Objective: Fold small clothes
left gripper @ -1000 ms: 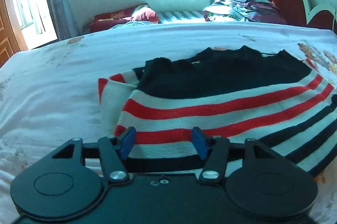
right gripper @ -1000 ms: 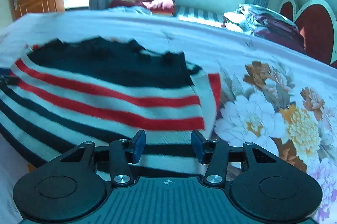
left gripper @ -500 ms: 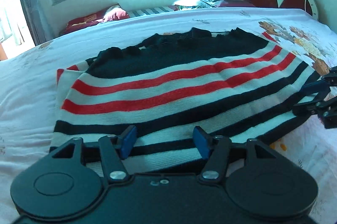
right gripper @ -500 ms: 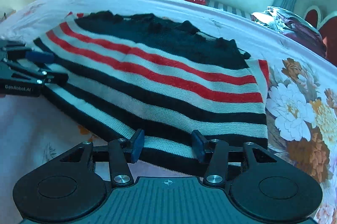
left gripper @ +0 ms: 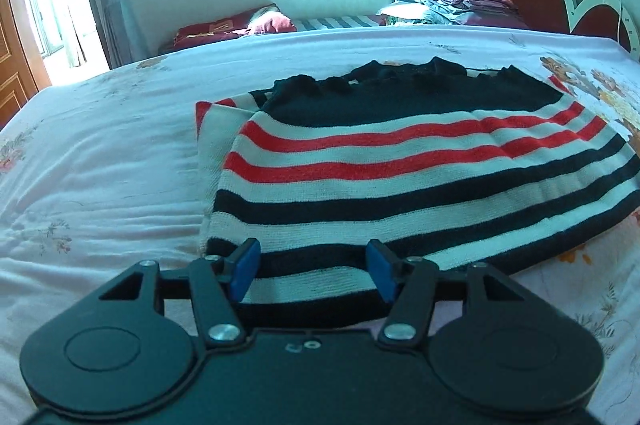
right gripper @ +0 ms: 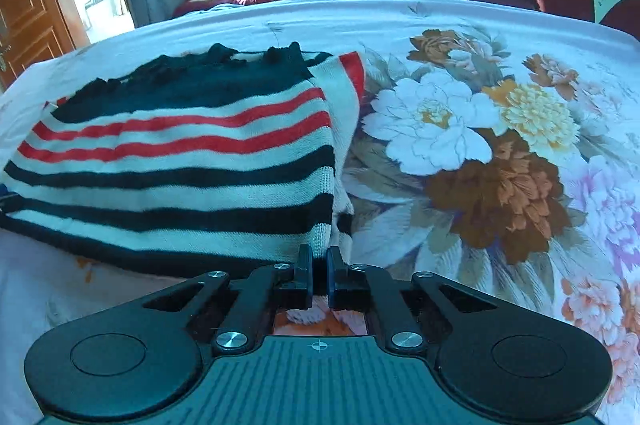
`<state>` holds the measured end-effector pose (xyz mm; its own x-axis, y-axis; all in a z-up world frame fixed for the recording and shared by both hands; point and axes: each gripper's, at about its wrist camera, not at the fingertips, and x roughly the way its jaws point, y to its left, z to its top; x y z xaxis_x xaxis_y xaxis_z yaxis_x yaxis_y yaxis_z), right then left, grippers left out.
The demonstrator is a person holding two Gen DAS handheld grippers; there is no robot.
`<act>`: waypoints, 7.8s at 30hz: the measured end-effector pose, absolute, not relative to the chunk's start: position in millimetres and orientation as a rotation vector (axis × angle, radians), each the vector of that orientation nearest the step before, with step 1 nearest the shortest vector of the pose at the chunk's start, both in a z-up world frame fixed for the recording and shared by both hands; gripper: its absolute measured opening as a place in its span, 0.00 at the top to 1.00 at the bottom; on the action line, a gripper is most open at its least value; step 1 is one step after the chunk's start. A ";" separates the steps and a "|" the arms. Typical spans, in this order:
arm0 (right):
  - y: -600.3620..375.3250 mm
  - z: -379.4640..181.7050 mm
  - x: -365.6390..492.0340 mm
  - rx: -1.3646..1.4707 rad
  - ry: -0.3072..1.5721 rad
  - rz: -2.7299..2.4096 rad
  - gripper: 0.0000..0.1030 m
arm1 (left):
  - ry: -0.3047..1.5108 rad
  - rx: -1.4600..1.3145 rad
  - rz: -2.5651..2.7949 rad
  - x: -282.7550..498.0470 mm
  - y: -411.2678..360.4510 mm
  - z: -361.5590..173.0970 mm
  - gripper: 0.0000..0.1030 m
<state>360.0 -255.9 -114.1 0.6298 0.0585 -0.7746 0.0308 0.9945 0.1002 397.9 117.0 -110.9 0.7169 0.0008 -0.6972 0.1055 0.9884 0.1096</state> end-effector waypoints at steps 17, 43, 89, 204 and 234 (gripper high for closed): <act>-142.3 -101.5 370.9 -0.036 0.803 0.199 0.48 | 0.762 0.148 -0.290 390.4 -6.9 -103.3 0.41; -219.7 -80.2 348.7 -0.013 0.680 -0.077 0.70 | 0.733 0.061 0.004 381.0 100.8 -94.5 0.45; -198.1 -77.0 365.5 0.092 0.742 0.189 0.89 | 0.632 -0.896 0.104 350.6 183.9 -147.9 0.48; -308.1 -62.6 416.8 0.117 0.831 0.319 0.86 | 0.827 0.141 -0.454 460.5 -41.4 -76.9 0.83; -296.8 -105.8 375.3 -0.006 0.905 0.322 0.87 | 0.895 0.118 -0.301 410.0 -39.4 -93.4 0.84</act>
